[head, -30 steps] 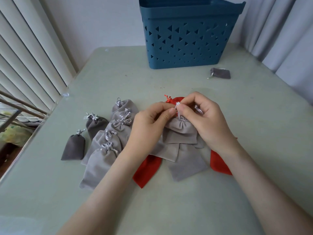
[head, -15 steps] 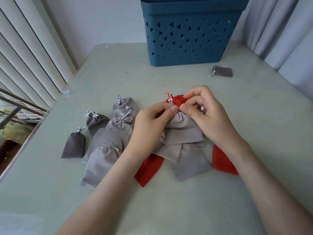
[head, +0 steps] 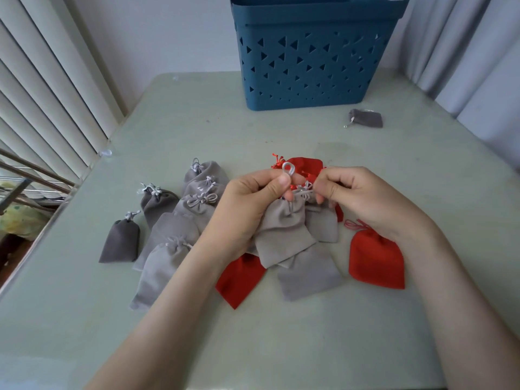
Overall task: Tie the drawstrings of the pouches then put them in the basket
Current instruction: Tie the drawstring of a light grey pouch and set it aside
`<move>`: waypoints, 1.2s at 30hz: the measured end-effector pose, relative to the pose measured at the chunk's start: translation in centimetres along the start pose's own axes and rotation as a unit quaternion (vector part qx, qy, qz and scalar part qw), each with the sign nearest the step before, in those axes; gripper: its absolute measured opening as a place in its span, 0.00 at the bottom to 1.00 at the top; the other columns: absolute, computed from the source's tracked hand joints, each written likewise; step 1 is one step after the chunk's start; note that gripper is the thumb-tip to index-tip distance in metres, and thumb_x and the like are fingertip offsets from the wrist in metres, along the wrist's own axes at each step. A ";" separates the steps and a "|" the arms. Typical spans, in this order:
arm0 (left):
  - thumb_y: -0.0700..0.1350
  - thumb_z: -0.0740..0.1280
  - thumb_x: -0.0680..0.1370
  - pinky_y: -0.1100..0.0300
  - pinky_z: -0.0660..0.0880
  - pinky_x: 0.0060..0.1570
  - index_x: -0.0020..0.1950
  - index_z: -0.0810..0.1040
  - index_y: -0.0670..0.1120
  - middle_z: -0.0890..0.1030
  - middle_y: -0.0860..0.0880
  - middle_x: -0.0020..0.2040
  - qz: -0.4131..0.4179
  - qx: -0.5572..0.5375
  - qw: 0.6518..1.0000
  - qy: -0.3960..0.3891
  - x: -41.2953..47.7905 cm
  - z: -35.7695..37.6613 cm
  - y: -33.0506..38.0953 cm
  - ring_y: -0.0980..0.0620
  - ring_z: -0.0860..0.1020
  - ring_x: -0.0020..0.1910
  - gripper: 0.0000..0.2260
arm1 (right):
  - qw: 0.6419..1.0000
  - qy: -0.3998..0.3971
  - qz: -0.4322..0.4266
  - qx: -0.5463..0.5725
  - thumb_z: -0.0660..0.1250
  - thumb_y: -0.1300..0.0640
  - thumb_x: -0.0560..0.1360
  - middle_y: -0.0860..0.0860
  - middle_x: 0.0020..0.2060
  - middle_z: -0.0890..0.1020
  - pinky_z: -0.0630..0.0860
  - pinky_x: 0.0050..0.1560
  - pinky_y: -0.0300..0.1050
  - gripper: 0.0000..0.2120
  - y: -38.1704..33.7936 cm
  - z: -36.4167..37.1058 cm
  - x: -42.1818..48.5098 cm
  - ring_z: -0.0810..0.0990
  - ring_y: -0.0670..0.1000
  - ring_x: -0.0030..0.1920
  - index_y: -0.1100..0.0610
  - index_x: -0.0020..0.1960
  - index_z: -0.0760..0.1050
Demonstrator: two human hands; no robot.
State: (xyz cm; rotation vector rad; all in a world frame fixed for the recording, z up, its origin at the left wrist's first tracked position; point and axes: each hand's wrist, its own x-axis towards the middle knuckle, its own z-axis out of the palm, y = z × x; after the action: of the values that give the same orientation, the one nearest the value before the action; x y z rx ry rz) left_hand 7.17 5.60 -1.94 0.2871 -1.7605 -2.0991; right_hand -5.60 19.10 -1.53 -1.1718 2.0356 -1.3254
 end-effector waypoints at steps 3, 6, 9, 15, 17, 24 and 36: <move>0.41 0.62 0.80 0.62 0.73 0.49 0.33 0.80 0.44 0.83 0.50 0.43 0.003 0.077 0.997 0.020 0.1 -0.2 -0.1 0.58 0.78 0.42 0.16 | 0.994 0.012 -0.001 0.106 0.65 0.58 0.77 0.45 0.31 0.77 0.67 0.43 0.43 0.11 -0.3 0.3 0.2 0.72 0.45 0.36 0.54 0.36 0.76; 0.43 0.62 0.80 0.56 0.69 0.51 0.34 0.76 0.39 0.82 0.45 0.40 0.008 0.116 0.992 0.055 0.3 -0.4 -0.4 0.55 0.76 0.42 0.16 | 0.966 -0.015 0.016 0.257 0.65 0.57 0.72 0.48 0.33 0.78 0.71 0.41 0.39 0.05 -0.3 0.8 0.3 0.75 0.46 0.36 0.58 0.39 0.76; 0.43 0.62 0.80 0.57 0.70 0.48 0.33 0.75 0.43 0.79 0.44 0.38 0.005 0.134 0.989 0.056 0.4 -0.3 -0.4 0.53 0.74 0.40 0.16 | 0.949 -0.036 -0.001 0.314 0.63 0.60 0.72 0.49 0.35 0.80 0.73 0.44 0.39 0.05 -0.6 1.7 0.3 0.77 0.47 0.39 0.58 0.44 0.77; 0.41 0.61 0.81 0.69 0.68 0.40 0.33 0.75 0.48 0.76 0.51 0.33 0.015 0.213 0.976 0.030 0.2 -0.2 -0.3 0.59 0.73 0.35 0.16 | 0.989 -0.002 -0.091 0.117 0.62 0.68 0.76 0.50 0.36 0.81 0.73 0.47 0.38 0.08 -0.9 3.7 0.4 0.79 0.47 0.41 0.56 0.47 0.75; 0.44 0.61 0.80 0.63 0.67 0.41 0.33 0.74 0.46 0.76 0.46 0.33 0.011 0.232 0.972 0.018 0.2 -0.3 -0.6 0.55 0.71 0.37 0.15 | 0.993 0.018 -0.095 0.067 0.63 0.68 0.76 0.48 0.35 0.81 0.71 0.46 0.43 0.09 -0.9 3.9 0.5 0.78 0.46 0.40 0.54 0.47 0.72; 0.41 0.56 0.80 0.68 0.68 0.45 0.37 0.71 0.53 0.77 0.53 0.40 0.062 0.330 0.942 -0.025 -0.2 -0.3 -0.9 0.60 0.72 0.41 0.13 | 0.993 0.070 -0.091 -0.006 0.65 0.68 0.75 0.41 0.33 0.79 0.69 0.47 0.35 0.16 -0.3 4.3 0.6 0.76 0.39 0.40 0.48 0.50 0.68; 0.46 0.58 0.82 0.69 0.62 0.28 0.31 0.71 0.48 0.70 0.59 0.22 0.050 0.332 0.935 0.113 0.0 0.4 -1.3 0.61 0.67 0.24 0.18 | 0.977 0.160 -0.123 -0.072 0.67 0.66 0.74 0.47 0.36 0.82 0.70 0.45 0.26 0.06 -0.6 5.3 0.6 0.80 0.41 0.42 0.61 0.50 0.78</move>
State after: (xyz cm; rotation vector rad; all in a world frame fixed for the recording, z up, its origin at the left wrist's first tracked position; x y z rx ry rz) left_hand 6.87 6.11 -3.10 0.5765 -2.2229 -1.2773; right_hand -1.79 15.77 -3.32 -1.3870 2.3035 -1.5934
